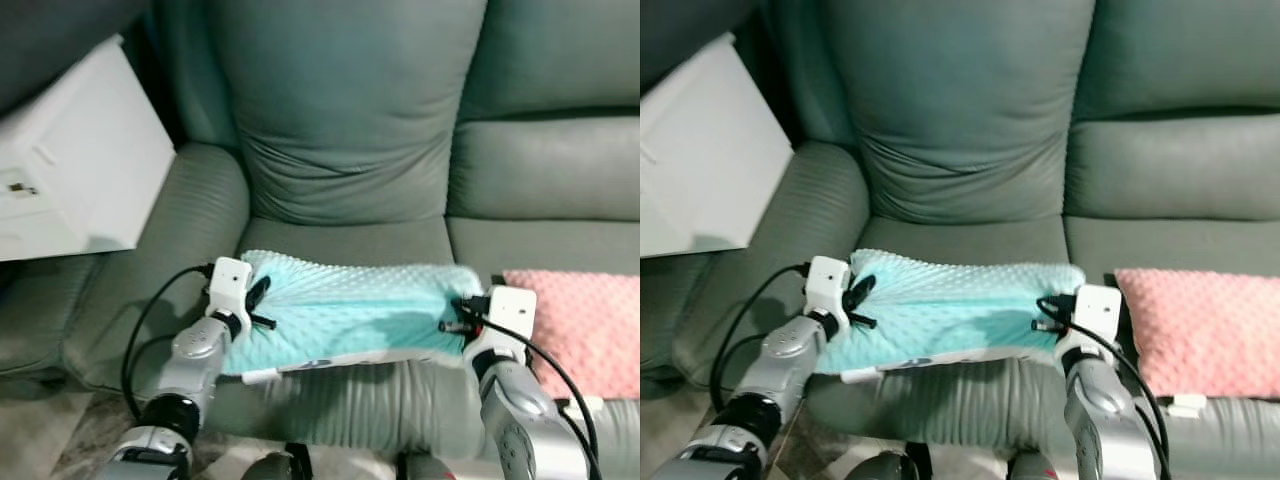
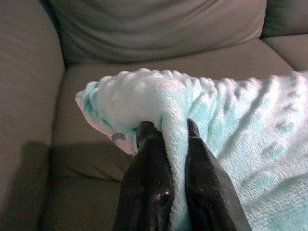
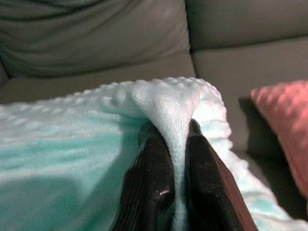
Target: Move the pillow to the sofa
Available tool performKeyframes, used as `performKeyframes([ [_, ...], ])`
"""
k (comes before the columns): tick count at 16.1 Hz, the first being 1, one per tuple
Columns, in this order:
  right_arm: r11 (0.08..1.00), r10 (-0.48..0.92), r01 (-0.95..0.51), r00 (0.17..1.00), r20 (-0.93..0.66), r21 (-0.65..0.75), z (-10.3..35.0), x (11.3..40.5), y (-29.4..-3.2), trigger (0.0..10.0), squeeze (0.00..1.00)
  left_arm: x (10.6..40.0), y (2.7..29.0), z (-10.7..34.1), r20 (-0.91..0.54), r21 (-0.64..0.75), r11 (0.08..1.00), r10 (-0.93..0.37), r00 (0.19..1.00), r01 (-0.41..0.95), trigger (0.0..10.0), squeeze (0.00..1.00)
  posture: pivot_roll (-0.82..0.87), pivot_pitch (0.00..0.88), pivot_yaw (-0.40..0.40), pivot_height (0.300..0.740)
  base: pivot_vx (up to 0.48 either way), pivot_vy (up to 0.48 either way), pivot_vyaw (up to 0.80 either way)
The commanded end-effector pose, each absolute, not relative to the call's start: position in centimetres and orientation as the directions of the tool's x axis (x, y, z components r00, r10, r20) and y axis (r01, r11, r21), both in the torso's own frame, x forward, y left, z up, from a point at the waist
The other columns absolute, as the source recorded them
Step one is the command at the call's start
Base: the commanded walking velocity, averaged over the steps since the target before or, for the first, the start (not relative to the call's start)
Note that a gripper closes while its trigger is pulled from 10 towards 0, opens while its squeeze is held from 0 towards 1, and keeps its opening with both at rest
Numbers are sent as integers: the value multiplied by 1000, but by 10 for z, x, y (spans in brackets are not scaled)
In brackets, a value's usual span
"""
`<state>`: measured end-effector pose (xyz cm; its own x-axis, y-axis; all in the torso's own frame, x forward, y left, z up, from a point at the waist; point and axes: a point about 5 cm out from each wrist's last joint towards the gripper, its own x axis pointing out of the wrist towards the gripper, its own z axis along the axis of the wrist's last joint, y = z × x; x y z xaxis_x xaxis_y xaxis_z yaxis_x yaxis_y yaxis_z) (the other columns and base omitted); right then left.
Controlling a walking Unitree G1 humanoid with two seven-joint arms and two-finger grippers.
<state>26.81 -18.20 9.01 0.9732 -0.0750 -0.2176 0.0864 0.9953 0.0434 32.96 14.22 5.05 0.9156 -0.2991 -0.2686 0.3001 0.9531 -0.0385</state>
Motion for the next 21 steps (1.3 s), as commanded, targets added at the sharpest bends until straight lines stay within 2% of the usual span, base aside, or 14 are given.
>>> performKeyframes([
  [1,998,-57,62,981,-183,25,91,271,-180,10000,0,330,148,48,-271,-43,966,-257,927,255,10000,0,-171,300,140,740,0,0,0],
  [4,999,3,-8,995,-95,-52,95,290,-170,10000,0,339,143,51,-273,-104,978,-205,940,183,10000,0,-194,325,128,740,0,0,0],
  [9,990,112,-115,993,-31,-84,91,300,-142,10000,0,347,132,60,-250,-106,972,-229,941,208,10000,0,-229,352,116,740,0,0,0],
  [11,984,82,-81,997,-5,-159,90,295,-141,10000,0,346,124,58,-266,-131,968,-241,933,212,10000,0,-247,363,109,740,0,0,0],
  [14,988,-23,24,1000,5,-154,89,280,-153,10000,0,348,112,60,-267,-132,962,-266,926,238,10000,0,-260,372,104,740,0,0,0],
  [18,992,11,-20,997,-74,-123,70,251,-147,10000,0,354,103,70,-239,-136,957,-283,929,257,10000,0,-269,365,96,740,0,0,0],
  [21,985,29,-43,996,-82,-168,64,253,-150,10000,0,358,105,76,-223,-125,961,-269,937,246,10000,0,-263,358,96,740,0,0,0],
])
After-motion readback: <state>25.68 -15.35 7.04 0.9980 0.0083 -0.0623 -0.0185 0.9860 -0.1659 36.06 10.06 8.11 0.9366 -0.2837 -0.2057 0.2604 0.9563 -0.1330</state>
